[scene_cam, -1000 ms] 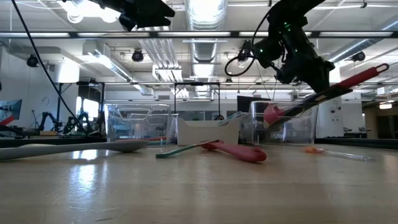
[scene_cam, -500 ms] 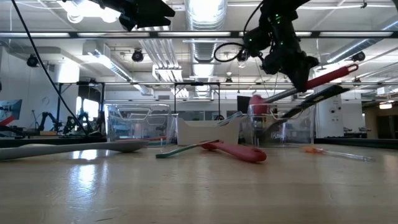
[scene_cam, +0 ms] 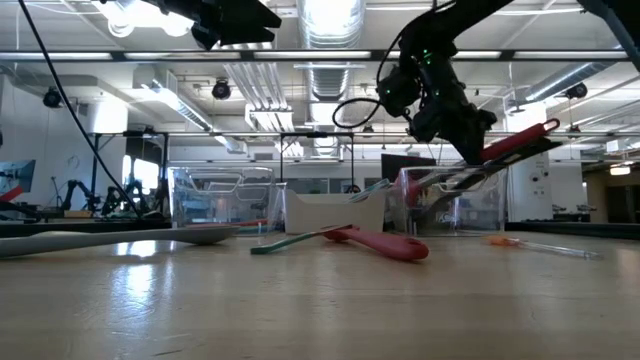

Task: Pick & Place Kitchen Items
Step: Put the left red serving spoon into the right transparent bin, then put the green knife into the white bin

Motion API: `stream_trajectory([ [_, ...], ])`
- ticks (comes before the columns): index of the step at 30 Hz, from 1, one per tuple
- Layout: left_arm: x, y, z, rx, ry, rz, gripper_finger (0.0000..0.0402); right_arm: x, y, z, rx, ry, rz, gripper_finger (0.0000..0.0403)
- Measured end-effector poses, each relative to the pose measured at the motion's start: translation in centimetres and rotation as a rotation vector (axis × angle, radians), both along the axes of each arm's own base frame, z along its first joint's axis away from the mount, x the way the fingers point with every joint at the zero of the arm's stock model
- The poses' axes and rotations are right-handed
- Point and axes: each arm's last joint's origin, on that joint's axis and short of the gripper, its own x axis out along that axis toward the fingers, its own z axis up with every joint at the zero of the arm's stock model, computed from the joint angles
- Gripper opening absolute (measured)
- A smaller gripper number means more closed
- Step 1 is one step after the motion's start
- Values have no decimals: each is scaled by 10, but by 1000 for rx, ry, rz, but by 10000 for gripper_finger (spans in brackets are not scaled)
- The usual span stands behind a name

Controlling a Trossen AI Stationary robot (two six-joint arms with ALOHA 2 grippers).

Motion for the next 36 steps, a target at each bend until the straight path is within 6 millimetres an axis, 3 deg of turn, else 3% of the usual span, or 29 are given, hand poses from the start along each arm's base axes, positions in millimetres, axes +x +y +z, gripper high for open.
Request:
stream_trajectory([
  [8,0,0,0,0,3,0,238,-1,-5,-6,69,-23,-34,44],
  [16,0,0,-1,1,10,0,238,-1,-4,-3,64,-33,-29,119],
  [22,0,0,-1,1,11,0,238,0,-3,2,91,-80,-13,136],
  [28,0,0,-1,-2,9,1,238,-2,-2,27,47,-165,5,122],
  [36,0,0,-2,-12,17,2,238,-9,11,85,-83,-341,32,97],
])
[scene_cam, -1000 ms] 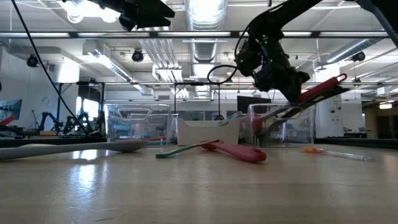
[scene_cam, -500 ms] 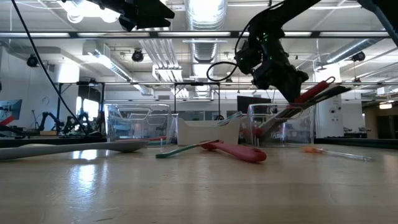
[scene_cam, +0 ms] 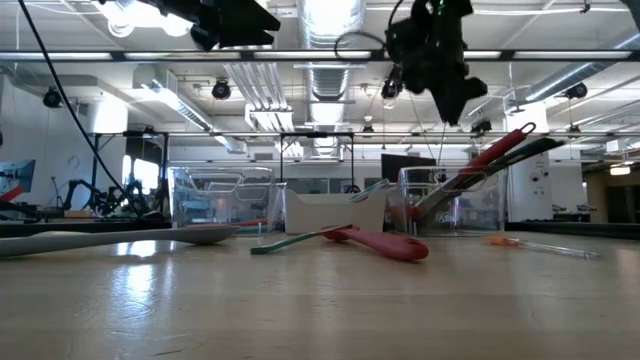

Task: Pick & Place Kitchen Items
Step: Put the green knife into the white bin

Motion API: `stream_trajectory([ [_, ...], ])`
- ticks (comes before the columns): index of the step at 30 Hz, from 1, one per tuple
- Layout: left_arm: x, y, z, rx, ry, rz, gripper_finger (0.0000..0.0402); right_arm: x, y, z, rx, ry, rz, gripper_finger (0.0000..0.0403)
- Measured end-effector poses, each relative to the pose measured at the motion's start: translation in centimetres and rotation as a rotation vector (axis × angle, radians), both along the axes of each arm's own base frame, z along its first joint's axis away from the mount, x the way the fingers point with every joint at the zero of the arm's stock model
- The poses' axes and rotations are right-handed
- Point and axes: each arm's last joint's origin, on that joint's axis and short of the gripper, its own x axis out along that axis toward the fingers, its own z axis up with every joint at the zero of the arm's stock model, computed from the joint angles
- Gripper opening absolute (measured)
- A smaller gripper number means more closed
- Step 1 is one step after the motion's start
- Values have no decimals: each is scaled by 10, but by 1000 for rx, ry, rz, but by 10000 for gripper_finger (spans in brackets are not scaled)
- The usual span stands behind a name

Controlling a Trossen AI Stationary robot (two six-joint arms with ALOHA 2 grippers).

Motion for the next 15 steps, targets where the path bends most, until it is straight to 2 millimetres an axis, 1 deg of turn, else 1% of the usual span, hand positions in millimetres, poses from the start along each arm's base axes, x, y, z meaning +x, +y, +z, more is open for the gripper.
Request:
stream_trajectory([
  [4,-1,0,-4,-1,40,0,238,-2,21,31,-62,-97,43,85],
  [8,-2,0,-10,-6,99,1,238,-3,49,57,-111,-190,116,73],
  [10,-3,0,-12,-21,120,5,238,-2,65,68,-131,-240,156,69],
  [15,-6,0,-21,-97,189,28,238,1,103,88,-171,-376,271,61],
])
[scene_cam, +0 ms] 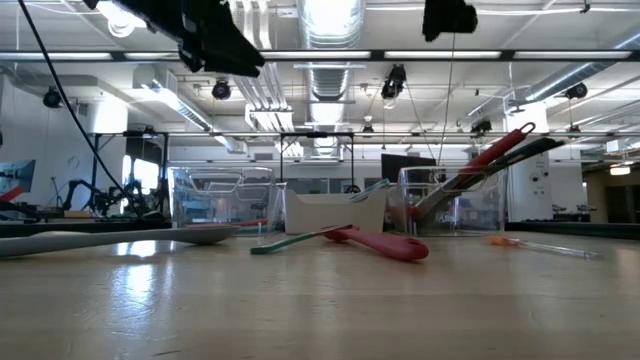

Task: Pick & Place Kitchen Items
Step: Put the green knife into the white bin

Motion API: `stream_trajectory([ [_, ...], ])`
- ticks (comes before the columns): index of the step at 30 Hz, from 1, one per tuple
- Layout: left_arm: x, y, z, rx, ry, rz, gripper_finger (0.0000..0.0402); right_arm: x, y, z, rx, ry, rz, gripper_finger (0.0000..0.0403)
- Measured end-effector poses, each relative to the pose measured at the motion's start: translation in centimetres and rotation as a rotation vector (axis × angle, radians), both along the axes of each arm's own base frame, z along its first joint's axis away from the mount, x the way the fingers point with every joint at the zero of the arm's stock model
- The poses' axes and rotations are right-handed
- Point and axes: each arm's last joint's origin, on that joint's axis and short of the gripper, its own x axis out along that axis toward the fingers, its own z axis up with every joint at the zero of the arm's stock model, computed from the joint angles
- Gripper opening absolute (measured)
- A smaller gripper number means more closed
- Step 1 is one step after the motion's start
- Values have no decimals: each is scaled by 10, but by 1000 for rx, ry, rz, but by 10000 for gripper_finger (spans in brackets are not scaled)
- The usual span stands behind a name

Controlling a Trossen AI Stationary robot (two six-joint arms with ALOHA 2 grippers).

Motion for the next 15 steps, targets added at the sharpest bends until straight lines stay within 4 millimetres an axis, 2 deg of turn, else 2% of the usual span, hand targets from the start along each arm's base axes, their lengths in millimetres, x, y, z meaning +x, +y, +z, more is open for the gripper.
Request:
stream_trajectory([
  [5,0,0,-8,-105,19,48,238,3,33,11,-68,-79,99,57],
  [8,6,0,-19,-144,47,67,238,3,47,14,-101,-98,136,56],
  [15,39,0,-55,-217,118,116,238,5,65,14,-192,-99,164,56],
])
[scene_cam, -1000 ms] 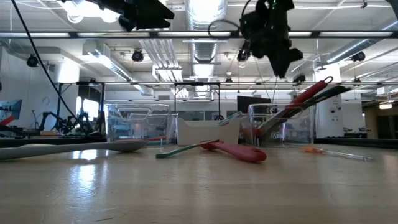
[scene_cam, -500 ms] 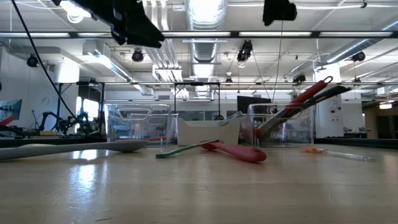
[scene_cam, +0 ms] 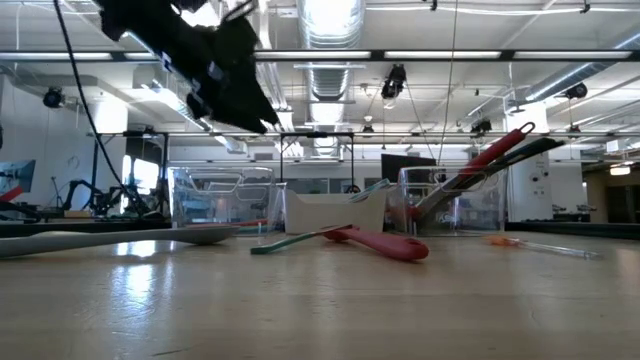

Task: Pick & Place Kitchen Items
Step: Put the green knife into the white bin

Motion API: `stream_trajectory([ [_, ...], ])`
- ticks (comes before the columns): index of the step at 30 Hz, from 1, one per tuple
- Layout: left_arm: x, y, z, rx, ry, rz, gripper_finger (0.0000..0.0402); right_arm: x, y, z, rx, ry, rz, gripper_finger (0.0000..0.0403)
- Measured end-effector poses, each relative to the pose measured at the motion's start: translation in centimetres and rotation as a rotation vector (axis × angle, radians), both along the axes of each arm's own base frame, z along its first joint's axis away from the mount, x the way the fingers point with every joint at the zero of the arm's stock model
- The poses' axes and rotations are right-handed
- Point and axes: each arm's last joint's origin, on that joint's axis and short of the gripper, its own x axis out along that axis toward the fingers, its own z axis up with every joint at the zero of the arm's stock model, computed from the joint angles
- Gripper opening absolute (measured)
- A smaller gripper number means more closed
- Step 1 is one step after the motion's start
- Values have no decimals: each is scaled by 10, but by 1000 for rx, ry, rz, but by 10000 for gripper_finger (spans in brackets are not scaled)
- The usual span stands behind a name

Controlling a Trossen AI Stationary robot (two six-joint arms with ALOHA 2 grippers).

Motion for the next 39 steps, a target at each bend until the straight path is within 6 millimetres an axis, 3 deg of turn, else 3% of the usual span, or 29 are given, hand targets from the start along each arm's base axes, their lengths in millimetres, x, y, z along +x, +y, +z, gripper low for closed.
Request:
stream_trajectory([
  [16,65,3,-48,-136,115,61,238,2,1,0,-26,-5,11,56],
  [24,75,4,-73,-154,186,85,238,2,0,0,-37,-6,4,56],
  [39,85,5,-99,-253,189,71,238,3,0,0,-39,-13,7,56],
])
